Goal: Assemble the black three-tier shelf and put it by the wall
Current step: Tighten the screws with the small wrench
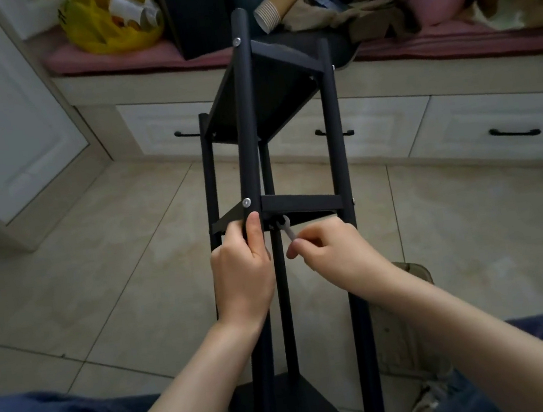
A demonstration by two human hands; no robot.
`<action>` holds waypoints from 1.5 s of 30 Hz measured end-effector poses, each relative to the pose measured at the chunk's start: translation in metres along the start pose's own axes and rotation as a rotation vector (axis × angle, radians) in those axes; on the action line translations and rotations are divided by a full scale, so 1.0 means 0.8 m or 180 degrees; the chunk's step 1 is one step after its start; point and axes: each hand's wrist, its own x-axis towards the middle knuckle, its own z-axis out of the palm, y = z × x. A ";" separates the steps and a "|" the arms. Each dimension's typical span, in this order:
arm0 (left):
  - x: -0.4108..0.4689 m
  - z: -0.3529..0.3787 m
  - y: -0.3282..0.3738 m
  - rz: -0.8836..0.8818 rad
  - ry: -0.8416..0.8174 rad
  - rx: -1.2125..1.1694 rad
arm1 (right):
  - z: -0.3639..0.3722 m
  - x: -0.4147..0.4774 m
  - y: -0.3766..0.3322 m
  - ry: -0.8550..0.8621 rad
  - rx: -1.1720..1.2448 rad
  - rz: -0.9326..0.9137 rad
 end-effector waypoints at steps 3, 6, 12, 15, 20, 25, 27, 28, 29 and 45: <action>-0.003 0.000 -0.003 0.0001 -0.0041 0.0070 | 0.009 -0.001 0.001 0.0064 0.0229 0.0102; -0.001 0.001 -0.005 -0.0023 -0.0035 0.0118 | 0.015 0.001 0.003 0.0165 0.0436 0.0210; -0.004 0.004 -0.006 -0.0034 0.0018 0.0046 | 0.021 0.006 -0.005 0.0182 0.0650 0.0194; -0.005 0.004 -0.008 -0.0065 0.0031 0.0008 | 0.025 0.008 -0.013 0.0212 0.0727 0.0137; -0.012 0.000 -0.004 -0.0054 0.0014 -0.0084 | 0.030 0.011 -0.018 0.0306 0.0980 0.0122; -0.017 -0.007 -0.003 -0.0025 -0.0084 -0.0119 | 0.040 0.005 -0.015 0.0415 0.0992 -0.0083; -0.017 -0.011 -0.003 -0.0024 -0.0112 -0.0111 | 0.042 0.002 -0.013 0.0501 0.0973 -0.0126; -0.017 -0.013 -0.002 -0.0032 -0.0125 -0.0112 | 0.043 0.001 -0.012 0.0533 0.0993 -0.0138; -0.016 -0.014 -0.002 -0.0051 -0.0134 -0.0114 | 0.045 0.000 -0.012 0.0549 0.1015 -0.0146; -0.017 -0.021 -0.009 0.0042 -0.0140 -0.0156 | 0.068 0.009 -0.011 0.0506 0.0873 -0.0328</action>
